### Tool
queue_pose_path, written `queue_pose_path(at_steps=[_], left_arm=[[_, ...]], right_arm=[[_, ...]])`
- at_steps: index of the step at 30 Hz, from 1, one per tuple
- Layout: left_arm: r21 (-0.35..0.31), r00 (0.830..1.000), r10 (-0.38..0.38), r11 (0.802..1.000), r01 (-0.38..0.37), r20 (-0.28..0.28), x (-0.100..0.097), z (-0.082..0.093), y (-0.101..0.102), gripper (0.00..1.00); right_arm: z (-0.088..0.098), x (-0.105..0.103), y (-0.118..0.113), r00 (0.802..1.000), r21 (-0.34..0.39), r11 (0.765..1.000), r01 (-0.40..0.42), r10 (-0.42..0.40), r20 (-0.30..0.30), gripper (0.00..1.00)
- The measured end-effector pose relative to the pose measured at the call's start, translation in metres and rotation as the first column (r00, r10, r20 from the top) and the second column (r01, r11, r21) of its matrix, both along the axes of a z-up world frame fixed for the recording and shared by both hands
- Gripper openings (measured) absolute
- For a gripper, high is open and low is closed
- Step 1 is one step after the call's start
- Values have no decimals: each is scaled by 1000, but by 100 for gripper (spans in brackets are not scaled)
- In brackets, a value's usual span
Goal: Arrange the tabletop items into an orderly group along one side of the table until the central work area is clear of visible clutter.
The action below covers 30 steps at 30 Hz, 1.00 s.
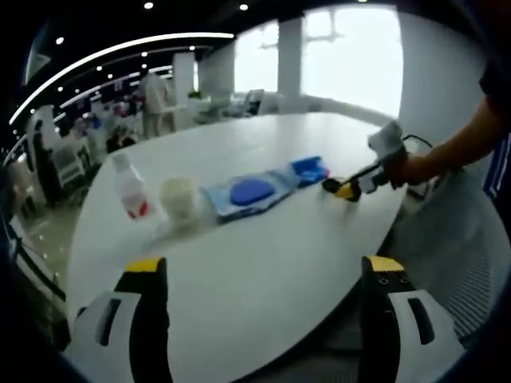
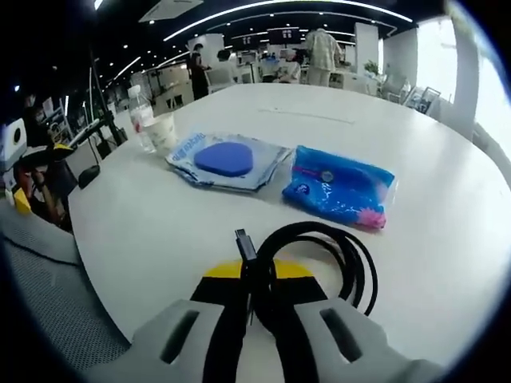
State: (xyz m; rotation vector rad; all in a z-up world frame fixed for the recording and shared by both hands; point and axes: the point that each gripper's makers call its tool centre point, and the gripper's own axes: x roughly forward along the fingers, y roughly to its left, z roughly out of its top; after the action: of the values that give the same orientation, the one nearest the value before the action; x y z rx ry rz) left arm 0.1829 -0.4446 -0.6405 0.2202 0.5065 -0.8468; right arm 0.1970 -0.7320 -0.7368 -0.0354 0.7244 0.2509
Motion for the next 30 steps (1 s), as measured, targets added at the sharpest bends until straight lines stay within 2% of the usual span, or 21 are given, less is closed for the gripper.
queue_pose_path(at_steps=[8,17,30], left_arm=[[0,1000,-1,1000,1,2,-1,0,-1,98],[-4,1000,5,1000,-5,8,1,2,0,98],[-1,1000,13,1000,-13,9,2,2,1,97]], right_arm=[[11,-5,-12,1000,-18,1000,-9,9,17,9],[30,0,-23,999,-32,999,-7,9,52,9],[46,15,-13,993,-64,996,-61,67,95,9]])
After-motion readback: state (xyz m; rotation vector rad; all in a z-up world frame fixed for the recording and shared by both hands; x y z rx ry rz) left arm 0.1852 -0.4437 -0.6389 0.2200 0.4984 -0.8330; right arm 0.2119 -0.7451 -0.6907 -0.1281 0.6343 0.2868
